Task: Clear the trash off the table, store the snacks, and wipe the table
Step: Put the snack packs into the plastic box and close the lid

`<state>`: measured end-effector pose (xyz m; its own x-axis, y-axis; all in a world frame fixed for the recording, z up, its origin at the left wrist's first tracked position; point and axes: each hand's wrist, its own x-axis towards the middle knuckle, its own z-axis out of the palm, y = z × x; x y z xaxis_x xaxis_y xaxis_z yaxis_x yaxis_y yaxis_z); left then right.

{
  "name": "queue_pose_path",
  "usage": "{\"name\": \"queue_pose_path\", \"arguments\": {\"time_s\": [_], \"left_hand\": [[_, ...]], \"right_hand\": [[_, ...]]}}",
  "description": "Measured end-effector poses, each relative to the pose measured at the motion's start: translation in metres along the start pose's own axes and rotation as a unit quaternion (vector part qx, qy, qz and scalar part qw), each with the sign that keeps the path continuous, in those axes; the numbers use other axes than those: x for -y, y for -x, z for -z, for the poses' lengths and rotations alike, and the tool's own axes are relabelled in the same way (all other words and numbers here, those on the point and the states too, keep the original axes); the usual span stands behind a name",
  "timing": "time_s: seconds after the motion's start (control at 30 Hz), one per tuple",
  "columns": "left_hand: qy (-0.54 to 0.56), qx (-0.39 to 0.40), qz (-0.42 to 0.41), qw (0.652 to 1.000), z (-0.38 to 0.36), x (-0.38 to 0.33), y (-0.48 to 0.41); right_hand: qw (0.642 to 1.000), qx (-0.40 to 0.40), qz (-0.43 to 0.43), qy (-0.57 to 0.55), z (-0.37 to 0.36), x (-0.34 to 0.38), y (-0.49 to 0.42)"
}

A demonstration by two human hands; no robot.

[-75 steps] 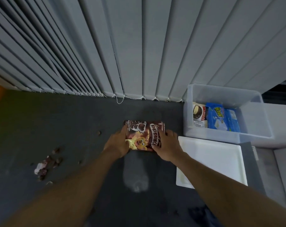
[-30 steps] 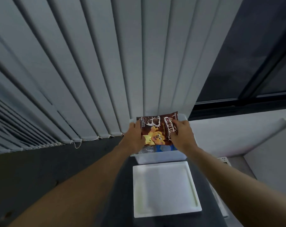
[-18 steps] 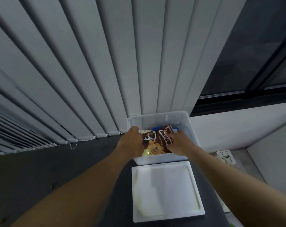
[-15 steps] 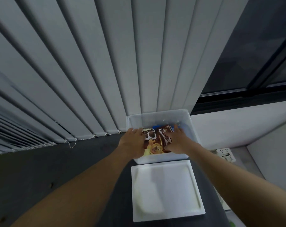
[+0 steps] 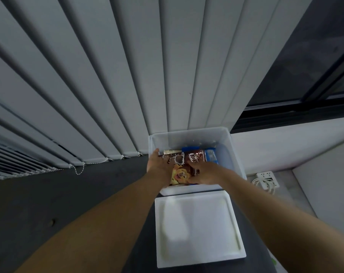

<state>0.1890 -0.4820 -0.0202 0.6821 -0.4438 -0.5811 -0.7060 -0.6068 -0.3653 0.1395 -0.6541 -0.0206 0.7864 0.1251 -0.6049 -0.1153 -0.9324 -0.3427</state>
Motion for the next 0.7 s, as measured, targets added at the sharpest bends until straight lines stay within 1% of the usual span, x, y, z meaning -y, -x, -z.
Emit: {"name": "queue_pose_path", "arguments": {"time_s": [0.17, 0.27, 0.37, 0.5, 0.6, 0.7], "left_hand": [[-0.013, -0.032, 0.006, 0.999, -0.003, -0.003, -0.001], [-0.003, -0.055, 0.002, 0.998, -0.005, -0.001, -0.001], [0.031, -0.072, -0.002, 0.997, -0.002, 0.002, 0.004], [0.101, -0.121, 0.001, 0.988, 0.004, 0.009, 0.015], [0.125, -0.152, -0.001, 0.98, 0.002, 0.015, 0.025], [0.163, -0.171, 0.005, 0.972, -0.001, 0.02, 0.038]], "right_hand": [[0.998, 0.009, -0.018, -0.054, -0.005, -0.008, -0.007], [0.999, -0.005, -0.027, -0.039, -0.01, -0.01, -0.011], [0.996, -0.075, -0.036, -0.035, -0.011, -0.008, -0.008], [0.983, -0.178, -0.009, -0.04, -0.007, -0.006, 0.002], [0.975, -0.218, -0.012, -0.041, -0.006, -0.006, 0.008], [0.966, -0.259, -0.005, -0.01, -0.004, -0.003, 0.019]]}}
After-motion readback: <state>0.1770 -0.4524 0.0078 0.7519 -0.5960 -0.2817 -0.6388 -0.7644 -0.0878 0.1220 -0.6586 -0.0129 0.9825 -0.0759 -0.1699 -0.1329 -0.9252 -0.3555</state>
